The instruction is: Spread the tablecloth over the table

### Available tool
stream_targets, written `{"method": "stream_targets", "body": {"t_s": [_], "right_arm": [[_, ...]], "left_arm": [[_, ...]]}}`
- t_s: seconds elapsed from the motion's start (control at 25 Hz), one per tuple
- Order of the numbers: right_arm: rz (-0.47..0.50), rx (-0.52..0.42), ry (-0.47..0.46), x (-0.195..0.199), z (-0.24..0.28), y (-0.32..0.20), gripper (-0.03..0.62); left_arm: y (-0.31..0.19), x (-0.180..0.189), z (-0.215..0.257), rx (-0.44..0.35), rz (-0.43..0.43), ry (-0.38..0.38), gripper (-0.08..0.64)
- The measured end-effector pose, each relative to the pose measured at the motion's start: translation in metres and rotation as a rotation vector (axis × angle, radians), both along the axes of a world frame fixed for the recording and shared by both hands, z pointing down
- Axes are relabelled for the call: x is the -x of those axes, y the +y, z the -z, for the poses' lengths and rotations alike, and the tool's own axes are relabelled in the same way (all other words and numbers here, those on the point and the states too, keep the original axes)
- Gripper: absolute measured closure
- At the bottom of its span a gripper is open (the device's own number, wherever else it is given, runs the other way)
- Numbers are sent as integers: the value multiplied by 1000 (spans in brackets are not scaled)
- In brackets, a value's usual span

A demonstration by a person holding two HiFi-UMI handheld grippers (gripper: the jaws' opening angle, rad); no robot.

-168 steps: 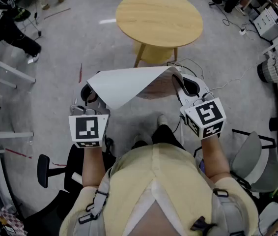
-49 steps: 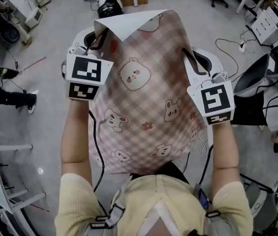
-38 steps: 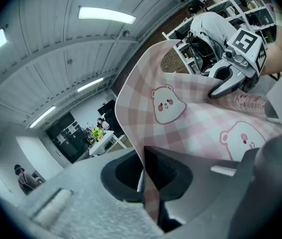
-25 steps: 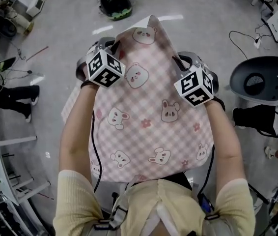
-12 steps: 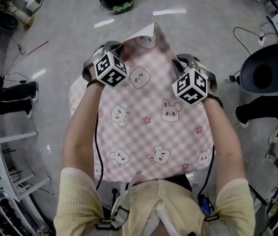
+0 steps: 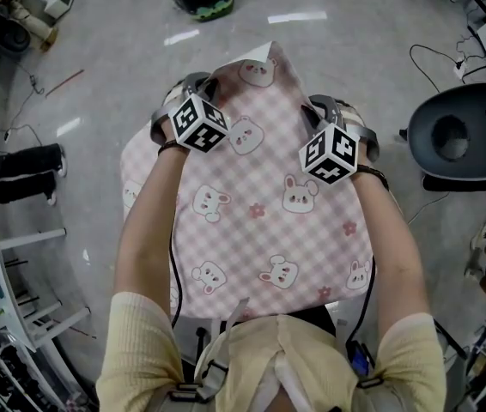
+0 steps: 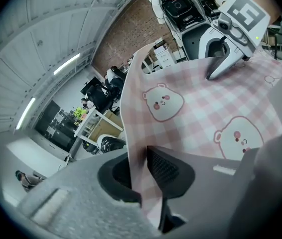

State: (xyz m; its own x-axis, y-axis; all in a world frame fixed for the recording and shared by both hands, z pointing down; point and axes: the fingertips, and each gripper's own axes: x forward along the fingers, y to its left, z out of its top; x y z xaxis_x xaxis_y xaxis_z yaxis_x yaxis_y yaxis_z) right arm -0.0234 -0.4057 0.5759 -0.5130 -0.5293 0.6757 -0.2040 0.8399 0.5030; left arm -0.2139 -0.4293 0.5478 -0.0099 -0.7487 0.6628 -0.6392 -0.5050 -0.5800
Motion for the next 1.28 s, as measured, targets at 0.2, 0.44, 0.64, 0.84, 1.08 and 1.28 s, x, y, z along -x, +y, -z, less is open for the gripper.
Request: {"method": "stream_targets", "body": {"t_s": [0.2,0.44,0.64,0.84,1.08,1.28], "right_arm": [[-19,-37,13,-5,-1,-4,484],[-54,-122,41,-13,7,-8,420],[-95,-138,26,-24,17,-5,394],[-131,-107,-2,-33,23,7,391],[-180,-68,-72,-33,36,27,392],[-223,-45,-125,-38,55,47,418]], "left_arm": [[1,5,-1,-33,61,25,438],[12,15,5,-59,95,67,370],[26,20,7,-75,108,78,370],[38,17,16,-87,112,131,370],[60,17,24,-59,150,265,373],[82,15,39,-74,169,376,373]]}}
